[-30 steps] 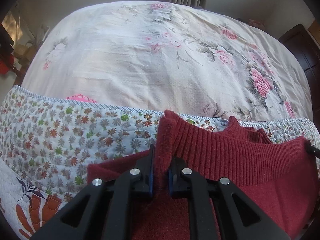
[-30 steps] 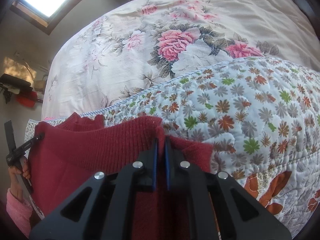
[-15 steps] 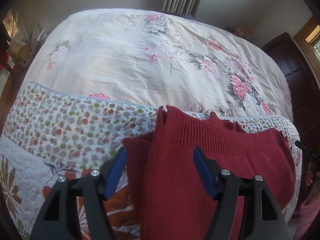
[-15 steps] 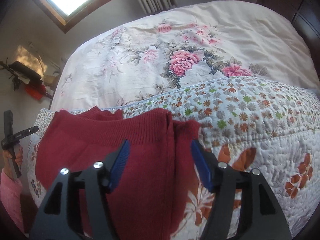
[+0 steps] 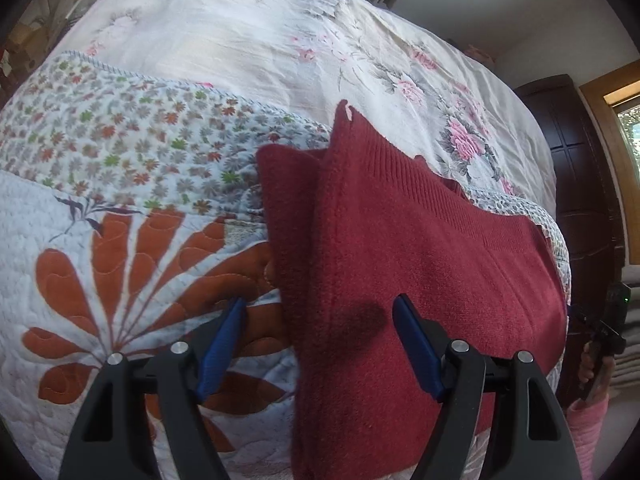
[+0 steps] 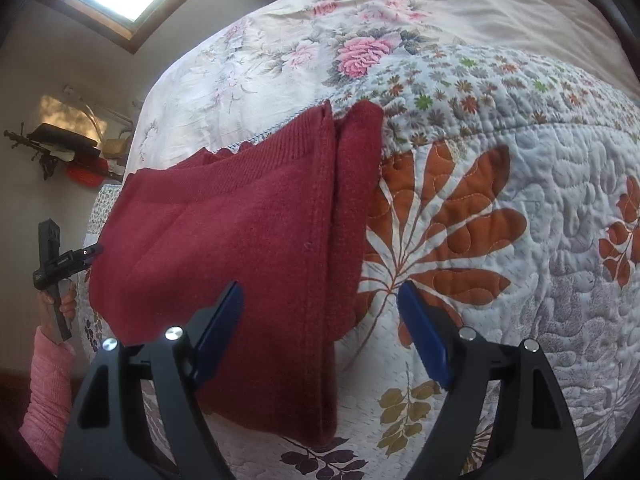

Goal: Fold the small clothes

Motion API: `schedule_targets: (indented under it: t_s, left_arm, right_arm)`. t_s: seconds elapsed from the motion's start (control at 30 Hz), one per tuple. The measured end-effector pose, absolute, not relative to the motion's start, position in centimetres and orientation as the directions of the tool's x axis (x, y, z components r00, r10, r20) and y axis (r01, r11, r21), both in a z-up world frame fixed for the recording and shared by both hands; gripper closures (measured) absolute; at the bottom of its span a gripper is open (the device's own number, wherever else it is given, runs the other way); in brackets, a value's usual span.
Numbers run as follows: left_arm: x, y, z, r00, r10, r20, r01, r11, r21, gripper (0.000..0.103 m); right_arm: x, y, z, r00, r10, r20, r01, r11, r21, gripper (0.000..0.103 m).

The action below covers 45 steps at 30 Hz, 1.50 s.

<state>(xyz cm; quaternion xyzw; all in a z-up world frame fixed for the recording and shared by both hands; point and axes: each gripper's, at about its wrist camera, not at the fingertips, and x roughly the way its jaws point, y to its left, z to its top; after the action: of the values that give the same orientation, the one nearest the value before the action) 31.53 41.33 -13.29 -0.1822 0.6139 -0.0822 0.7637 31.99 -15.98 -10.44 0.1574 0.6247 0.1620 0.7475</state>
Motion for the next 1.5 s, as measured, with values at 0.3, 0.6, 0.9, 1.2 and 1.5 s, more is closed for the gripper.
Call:
schedule_targets:
  t_s: [0.3, 0.6, 0.9, 1.2, 1.5]
  left_arm:
    - [33.7, 38.8, -15.1, 0.187, -0.478, -0.858, -0.098, 0.860, -0.501, 0.026]
    - [34.1, 37.5, -15.7, 0.158, -0.412, -0.897, -0.122, 0.894, -0.432, 0.056]
    - [31.6, 35.2, -11.4, 0.267, -0.434, -0.861, -0.070, 0.882, -0.466, 0.081]
    - [25.8, 35.7, -3.6, 0.317, -0.534, -0.784, -0.024, 0.822, -0.569, 0.082]
    - [16.0, 37.6, -8.6, 0.144, -0.496, -0.857, -0.088, 0.856, -0.510, 0.079]
  right_arm:
    - [32.2, -15.4, -13.2, 0.117, 0.531, -0.839, 0.008, 0.845, 0.535, 0.023]
    - [31.7, -14.7, -12.2, 0.150, 0.491, -0.858, -0.023, 0.869, 0.494, 0.056]
    - [29.8, -15.2, -7.0, 0.248, 0.564, -0.788, -0.127, 0.825, 0.551, 0.084]
    - [25.1, -15.6, -0.1, 0.263, 0.657, -0.707, -0.218, 0.754, 0.620, 0.085]
    - [17.2, -17.4, -6.7, 0.094, 0.554, -0.828, -0.105, 0.832, 0.545, 0.083]
